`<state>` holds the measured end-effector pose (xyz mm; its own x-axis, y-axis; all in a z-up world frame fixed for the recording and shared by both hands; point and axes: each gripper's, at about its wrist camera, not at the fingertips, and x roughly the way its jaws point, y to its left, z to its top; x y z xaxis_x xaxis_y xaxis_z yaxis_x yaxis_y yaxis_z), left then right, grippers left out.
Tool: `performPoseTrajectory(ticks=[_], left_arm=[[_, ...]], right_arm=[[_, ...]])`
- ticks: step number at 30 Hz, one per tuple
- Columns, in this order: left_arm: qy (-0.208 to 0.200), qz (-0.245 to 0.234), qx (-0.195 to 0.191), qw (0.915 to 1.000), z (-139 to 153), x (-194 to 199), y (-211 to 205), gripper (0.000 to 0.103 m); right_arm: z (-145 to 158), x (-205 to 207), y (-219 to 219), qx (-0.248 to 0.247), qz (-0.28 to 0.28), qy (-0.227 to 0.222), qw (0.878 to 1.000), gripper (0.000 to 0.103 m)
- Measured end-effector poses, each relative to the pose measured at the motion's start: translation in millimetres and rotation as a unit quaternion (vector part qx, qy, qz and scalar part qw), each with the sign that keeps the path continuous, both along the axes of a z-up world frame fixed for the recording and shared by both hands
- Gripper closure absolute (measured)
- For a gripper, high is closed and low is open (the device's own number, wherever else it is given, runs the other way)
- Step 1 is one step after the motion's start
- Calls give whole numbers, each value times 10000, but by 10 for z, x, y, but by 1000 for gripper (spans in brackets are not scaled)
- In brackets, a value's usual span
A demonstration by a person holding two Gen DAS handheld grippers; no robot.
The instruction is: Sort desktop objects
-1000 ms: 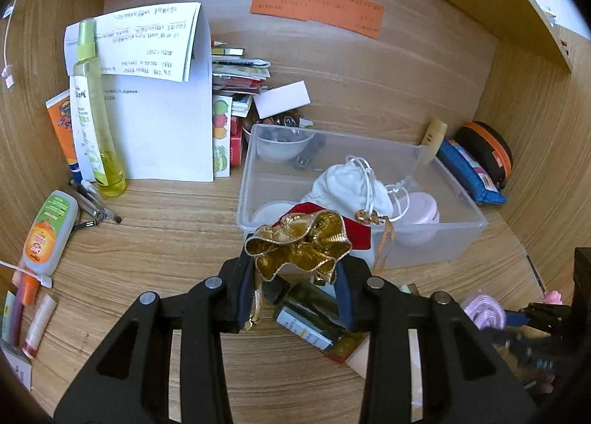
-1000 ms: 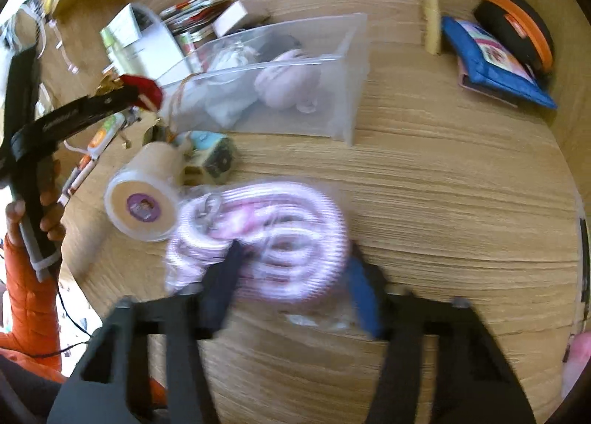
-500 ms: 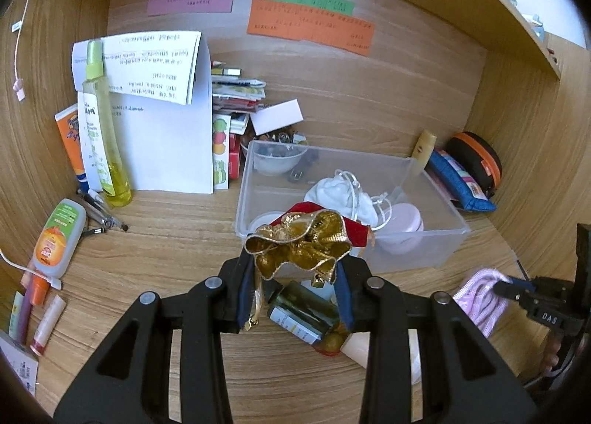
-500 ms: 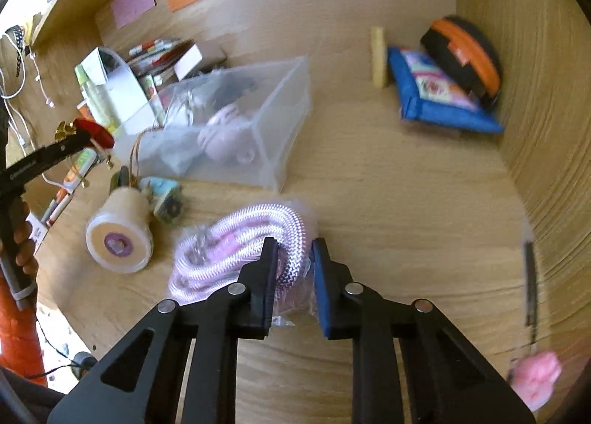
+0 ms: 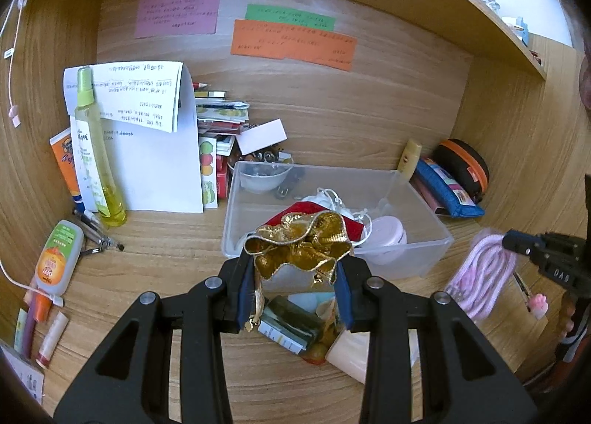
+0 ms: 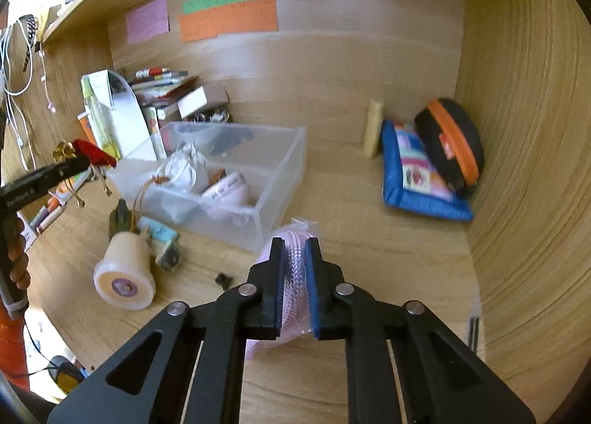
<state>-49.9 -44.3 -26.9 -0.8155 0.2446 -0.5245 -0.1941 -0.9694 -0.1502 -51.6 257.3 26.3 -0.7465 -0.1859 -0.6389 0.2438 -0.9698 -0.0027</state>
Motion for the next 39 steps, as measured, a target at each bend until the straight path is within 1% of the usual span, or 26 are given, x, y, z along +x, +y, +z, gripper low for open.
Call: performPoseTrajectory(ticks=[4, 5, 7, 8, 9, 11, 13, 15, 16, 17, 18, 19, 20, 21, 24, 25, 26, 28, 30, 33, 36, 39], left_arm=[[34, 7, 12, 10000, 26, -29, -12, 67], [46, -8, 22, 10000, 31, -30, -13, 67], [68, 0, 38, 10000, 41, -31, -16, 67], [68, -28, 51, 10000, 43, -36, -14, 67], [64, -32, 58, 10000, 41, -43, -13, 67], [49, -47, 58, 10000, 35, -59, -5, 67], [-1, -85, 75, 9999, 15, -77, 6, 67], [-50, -118, 62, 9999, -9, -93, 26, 67], [-66, -129, 51, 9999, -16, -98, 38, 67], [-80, -143, 37, 9999, -26, -103, 48, 67], [-89, -156, 17, 9998, -33, -107, 59, 67], [-97, -164, 8, 9998, -39, -113, 64, 67], [-106, -172, 17, 9998, -44, -120, 68, 67], [-112, -180, 33, 9998, -48, -126, 71, 67], [-143, -203, 104, 9996, -70, -158, 77, 67], [-163, -216, 123, 9996, -78, -172, 82, 67], [-190, -232, 138, 9995, -94, -185, 90, 67], [-259, -257, 144, 9992, -132, -213, 119, 67], [-316, -272, 140, 9990, -167, -236, 141, 67], [-357, -271, 125, 9989, -196, -248, 156, 67], [-365, -244, 109, 9990, -198, -254, 140, 66], [-375, -206, 91, 9990, -199, -274, 117, 66]], right_arm=[[89, -46, -57, 126, 21, 124, 9998, 96], [113, -55, -69, 140, 69, 150, 9998, 101], [175, -57, -86, 113, 91, 214, 9997, 101], [206, -47, -114, 131, 210, 241, 9994, 101], [218, -42, -140, 158, 265, 236, 9992, 101], [195, -43, -211, 166, 455, 86, 9988, 100], [130, -35, -229, 231, 416, 21, 9989, 99], [50, -37, -188, 343, 234, -30, 9991, 93], [5, -37, -133, 353, 122, -59, 9993, 85], [-28, -42, -76, 338, 15, -101, 9994, 74], [-73, -44, 16, 289, -131, -155, 9994, 68], [-100, -38, 88, 271, -264, -171, 9991, 55], [-130, -35, 169, 249, -430, -181, 9986, 47], [-165, -40, 262, 211, -604, -210, 9977, 45], [-338, -80, 503, 104, -968, -599, 9934, 32], [-405, -89, 548, 83, -1030, -731, 9920, 24], [-483, -102, 577, 62, -1052, -869, 9906, 19], [-591, -136, 590, 51, -996, -1080, 9891, 18], [-681, -192, 559, 141, -1010, -1253, 9869, 18], [-791, -297, 507, 168, -996, -1385, 9852, 17], [-887, -446, 519, -27, -1000, -1553, 9828, 17], [-953, -573, 449, 154, -997, -1570, 9824, 12]])
